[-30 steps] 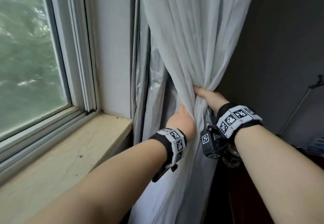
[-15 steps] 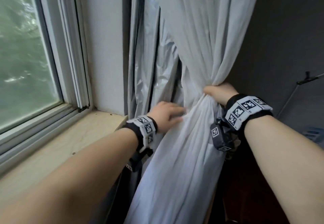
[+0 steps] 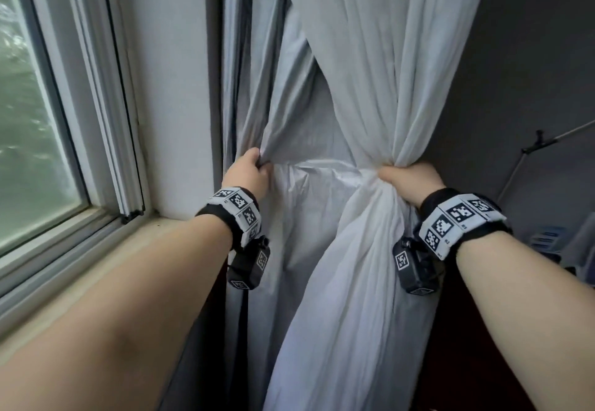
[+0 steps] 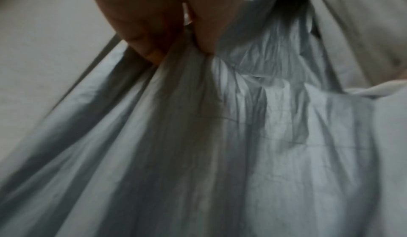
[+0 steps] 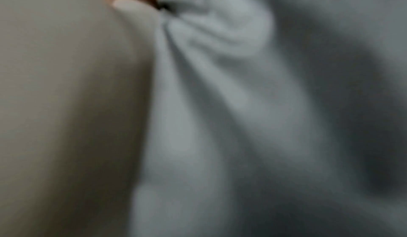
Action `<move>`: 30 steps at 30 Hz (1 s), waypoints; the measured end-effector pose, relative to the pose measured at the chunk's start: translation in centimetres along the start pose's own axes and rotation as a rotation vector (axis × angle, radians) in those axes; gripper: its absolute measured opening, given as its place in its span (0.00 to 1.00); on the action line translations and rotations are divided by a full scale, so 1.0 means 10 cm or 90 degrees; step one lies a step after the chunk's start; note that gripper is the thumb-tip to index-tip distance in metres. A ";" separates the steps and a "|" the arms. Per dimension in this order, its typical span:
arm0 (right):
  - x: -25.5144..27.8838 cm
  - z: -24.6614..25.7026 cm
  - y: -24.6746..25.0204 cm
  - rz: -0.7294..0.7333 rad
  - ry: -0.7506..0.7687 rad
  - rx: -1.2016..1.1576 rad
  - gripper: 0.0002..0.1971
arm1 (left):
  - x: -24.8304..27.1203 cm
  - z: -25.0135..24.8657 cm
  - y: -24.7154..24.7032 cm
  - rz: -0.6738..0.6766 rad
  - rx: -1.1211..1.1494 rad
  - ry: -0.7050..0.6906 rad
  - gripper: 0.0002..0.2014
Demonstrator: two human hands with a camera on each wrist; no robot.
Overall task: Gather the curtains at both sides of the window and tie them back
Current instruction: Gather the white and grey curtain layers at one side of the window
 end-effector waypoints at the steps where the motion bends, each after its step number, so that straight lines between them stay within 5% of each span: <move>1: -0.03 -0.01 0.00 -0.038 -0.008 -0.001 0.16 | 0.01 0.03 -0.01 0.002 0.035 -0.047 0.08; 5: -0.09 0.03 -0.12 -0.091 -0.018 0.009 0.10 | 0.23 0.01 -0.09 0.009 0.214 -0.193 0.08; 8: -0.09 0.08 -0.24 -0.091 -0.003 0.006 0.12 | 0.33 -0.01 -0.14 0.017 0.245 -0.210 0.16; 13: -0.10 0.11 -0.43 -0.073 0.009 0.014 0.08 | 0.29 0.08 0.11 -0.133 -0.040 -0.181 0.15; 18: -0.05 0.20 -0.62 -0.067 0.035 0.034 0.14 | 0.28 0.10 0.45 -0.017 -0.319 -0.105 0.16; 26: 0.01 0.28 -0.91 -0.022 0.052 0.023 0.13 | 0.58 -0.03 0.67 -0.043 -0.442 -0.220 0.16; 30: 0.04 0.30 -0.95 0.000 0.066 0.045 0.13 | 0.72 -0.03 0.74 -0.086 -0.359 -0.329 0.19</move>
Point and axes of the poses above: each hand's wrist, its own x-axis away from the middle knuckle, its own y-axis out of the back of the hand, z = x × y, the point moved 1 cm from there along -x, towards the middle knuckle, and after that the axes turned 1 degree about -z, right-handed, at the moved point
